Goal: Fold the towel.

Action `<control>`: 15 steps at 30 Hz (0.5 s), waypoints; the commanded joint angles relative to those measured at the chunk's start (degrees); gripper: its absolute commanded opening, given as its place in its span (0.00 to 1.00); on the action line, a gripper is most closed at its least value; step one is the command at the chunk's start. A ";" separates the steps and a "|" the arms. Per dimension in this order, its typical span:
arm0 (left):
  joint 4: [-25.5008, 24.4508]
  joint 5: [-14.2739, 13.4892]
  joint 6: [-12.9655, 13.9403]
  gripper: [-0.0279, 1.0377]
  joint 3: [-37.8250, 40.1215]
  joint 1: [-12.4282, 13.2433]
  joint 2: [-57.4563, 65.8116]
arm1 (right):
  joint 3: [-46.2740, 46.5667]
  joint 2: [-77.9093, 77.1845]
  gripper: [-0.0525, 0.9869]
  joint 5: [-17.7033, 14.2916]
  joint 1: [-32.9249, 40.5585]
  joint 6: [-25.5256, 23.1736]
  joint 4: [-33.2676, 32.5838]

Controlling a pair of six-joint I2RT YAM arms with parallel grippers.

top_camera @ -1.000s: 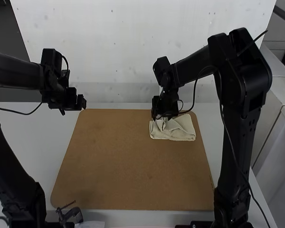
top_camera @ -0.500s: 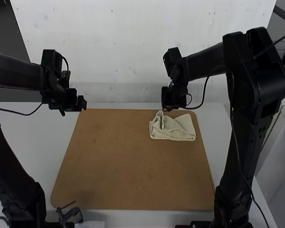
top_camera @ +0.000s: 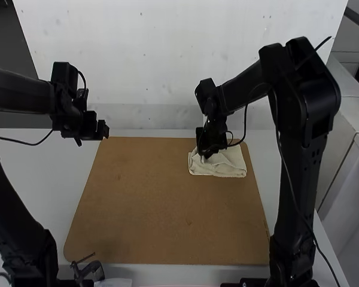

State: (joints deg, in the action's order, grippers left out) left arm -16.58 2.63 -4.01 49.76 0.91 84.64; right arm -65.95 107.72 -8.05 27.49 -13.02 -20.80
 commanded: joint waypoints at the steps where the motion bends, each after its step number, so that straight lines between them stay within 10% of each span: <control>1: 0.49 1.15 1.02 0.97 -0.36 0.50 -3.69 | -3.57 1.35 0.07 -0.65 1.87 -0.96 0.49; 15: 0.58 1.67 1.02 0.97 -0.80 0.24 -3.87 | -7.70 6.54 0.07 -1.70 7.14 -2.37 0.23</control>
State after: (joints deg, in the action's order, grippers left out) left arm -16.47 3.29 -3.77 49.15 0.91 81.69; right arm -72.44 113.75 -8.82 33.82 -14.24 -20.49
